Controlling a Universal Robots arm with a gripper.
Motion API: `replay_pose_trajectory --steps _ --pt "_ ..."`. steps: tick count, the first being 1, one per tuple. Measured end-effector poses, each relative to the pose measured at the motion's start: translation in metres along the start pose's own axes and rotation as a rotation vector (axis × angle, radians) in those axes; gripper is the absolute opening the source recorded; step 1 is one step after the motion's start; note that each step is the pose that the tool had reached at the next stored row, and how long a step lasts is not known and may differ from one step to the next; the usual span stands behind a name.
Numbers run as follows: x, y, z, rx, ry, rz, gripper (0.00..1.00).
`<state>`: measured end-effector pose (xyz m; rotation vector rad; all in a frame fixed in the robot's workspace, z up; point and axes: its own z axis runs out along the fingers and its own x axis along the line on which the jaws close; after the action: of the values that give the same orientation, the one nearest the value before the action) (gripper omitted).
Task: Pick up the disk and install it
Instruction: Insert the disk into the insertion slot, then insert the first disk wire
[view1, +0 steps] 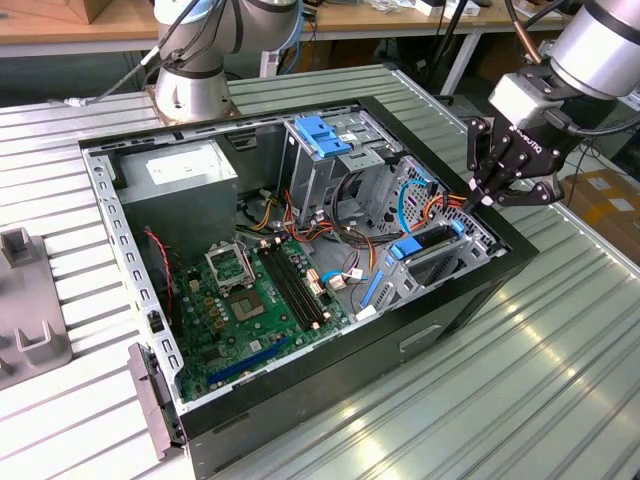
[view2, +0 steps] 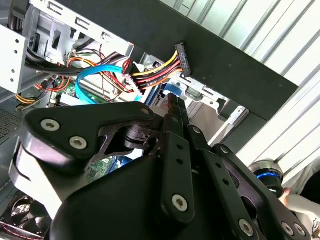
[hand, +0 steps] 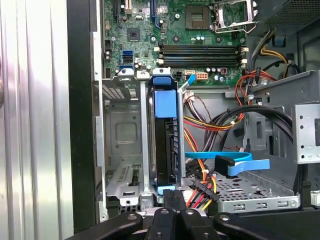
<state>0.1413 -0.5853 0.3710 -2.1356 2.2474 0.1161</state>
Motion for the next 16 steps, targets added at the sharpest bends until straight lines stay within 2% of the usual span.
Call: replay_pose_trajectory --steps 10,16 --pt "0.0 -0.0013 -0.0001 -0.0006 0.0003 0.0 0.1" --pt "-0.0012 -0.0178 -0.0005 -0.0006 0.0002 0.0 0.1"
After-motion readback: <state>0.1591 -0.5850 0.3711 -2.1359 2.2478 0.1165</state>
